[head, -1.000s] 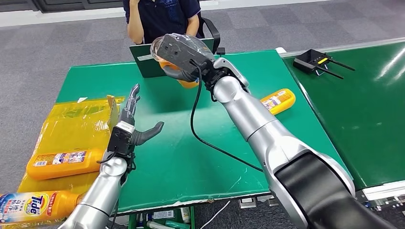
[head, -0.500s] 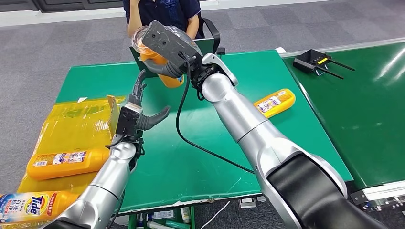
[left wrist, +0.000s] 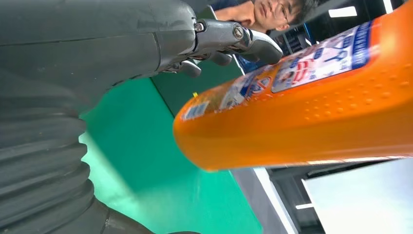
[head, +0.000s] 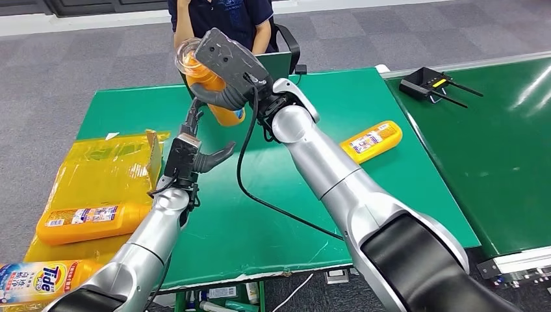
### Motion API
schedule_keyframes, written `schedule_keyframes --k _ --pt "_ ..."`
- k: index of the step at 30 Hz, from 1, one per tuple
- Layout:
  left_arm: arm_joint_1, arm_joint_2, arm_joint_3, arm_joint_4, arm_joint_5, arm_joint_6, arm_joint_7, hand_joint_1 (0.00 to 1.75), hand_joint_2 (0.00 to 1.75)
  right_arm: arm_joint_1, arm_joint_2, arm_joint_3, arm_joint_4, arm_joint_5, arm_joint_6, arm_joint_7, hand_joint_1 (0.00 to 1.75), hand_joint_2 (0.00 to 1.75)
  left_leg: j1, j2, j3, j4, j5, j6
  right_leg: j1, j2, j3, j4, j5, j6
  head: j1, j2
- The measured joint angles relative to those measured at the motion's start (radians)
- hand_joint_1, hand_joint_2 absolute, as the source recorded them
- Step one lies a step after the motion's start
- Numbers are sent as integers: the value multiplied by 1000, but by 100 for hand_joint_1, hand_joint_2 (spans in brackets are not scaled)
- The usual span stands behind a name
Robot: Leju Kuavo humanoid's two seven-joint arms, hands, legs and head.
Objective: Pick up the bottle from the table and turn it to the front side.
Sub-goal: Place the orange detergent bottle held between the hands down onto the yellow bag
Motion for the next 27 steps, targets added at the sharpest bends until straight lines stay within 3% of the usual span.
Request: schedule_keyframes --k 27 --pt "-42 42 0 107 -28 115 0 0 175 44 0 66 -36 -76 -18 -19 175 175 0 0 0 0 0 0 0 0 0 0 0 0 0 0"
